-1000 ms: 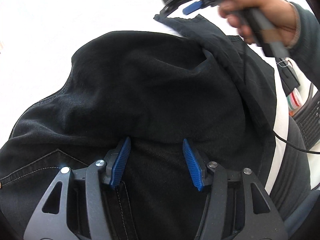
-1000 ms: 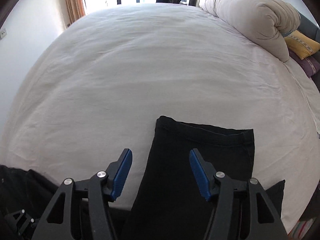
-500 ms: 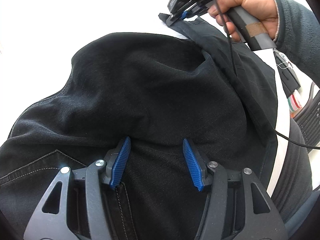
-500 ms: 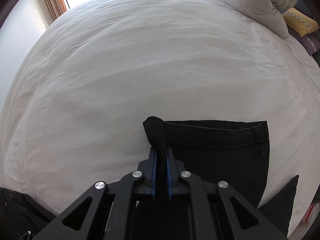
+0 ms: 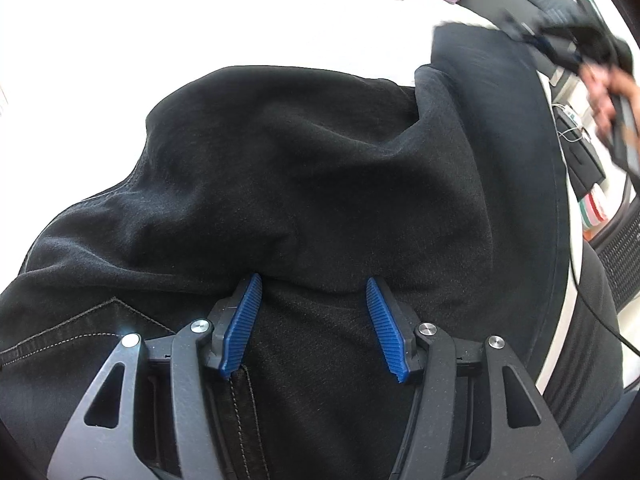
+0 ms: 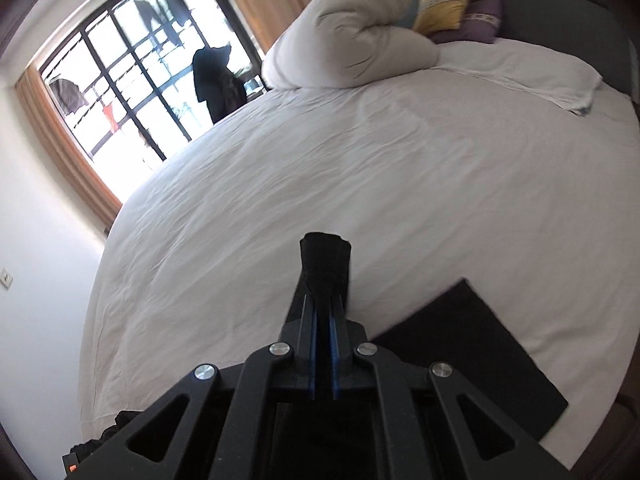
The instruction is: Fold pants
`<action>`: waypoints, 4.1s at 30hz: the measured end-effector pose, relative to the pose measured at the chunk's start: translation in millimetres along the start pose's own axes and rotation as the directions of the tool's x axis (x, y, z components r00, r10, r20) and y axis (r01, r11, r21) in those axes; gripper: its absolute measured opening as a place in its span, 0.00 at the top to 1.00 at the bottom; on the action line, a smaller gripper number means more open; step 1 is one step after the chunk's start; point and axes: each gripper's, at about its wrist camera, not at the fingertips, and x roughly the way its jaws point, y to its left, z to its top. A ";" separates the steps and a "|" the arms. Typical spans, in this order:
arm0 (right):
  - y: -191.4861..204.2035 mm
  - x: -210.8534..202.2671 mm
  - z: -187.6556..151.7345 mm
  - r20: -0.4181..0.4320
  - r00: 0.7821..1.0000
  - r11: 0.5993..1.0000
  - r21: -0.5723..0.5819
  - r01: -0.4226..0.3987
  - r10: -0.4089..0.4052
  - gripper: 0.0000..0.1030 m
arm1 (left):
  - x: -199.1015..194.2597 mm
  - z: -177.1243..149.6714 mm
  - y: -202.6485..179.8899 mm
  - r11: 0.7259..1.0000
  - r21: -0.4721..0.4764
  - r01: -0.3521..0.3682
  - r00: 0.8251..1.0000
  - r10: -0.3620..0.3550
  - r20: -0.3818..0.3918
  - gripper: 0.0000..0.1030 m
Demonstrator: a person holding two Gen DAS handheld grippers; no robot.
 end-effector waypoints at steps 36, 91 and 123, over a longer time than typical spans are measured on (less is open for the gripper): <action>-164.8 -28.2 -92.6 -0.069 0.993 0.854 0.507 0.117 -0.095 0.72 | 17.1 24.2 -31.8 0.996 -0.057 -0.064 0.998 0.064 0.005 0.22; -65.2 49.8 -86.9 -0.251 0.931 0.949 0.236 -0.208 0.266 0.65 | 88.8 161.2 -24.4 0.997 0.080 -0.003 0.999 0.000 0.033 0.16; 61.3 39.2 -92.6 -0.314 0.845 0.900 0.110 -0.422 0.434 0.50 | -44.6 -24.5 124.2 0.865 -0.461 -0.200 0.941 0.300 0.155 0.18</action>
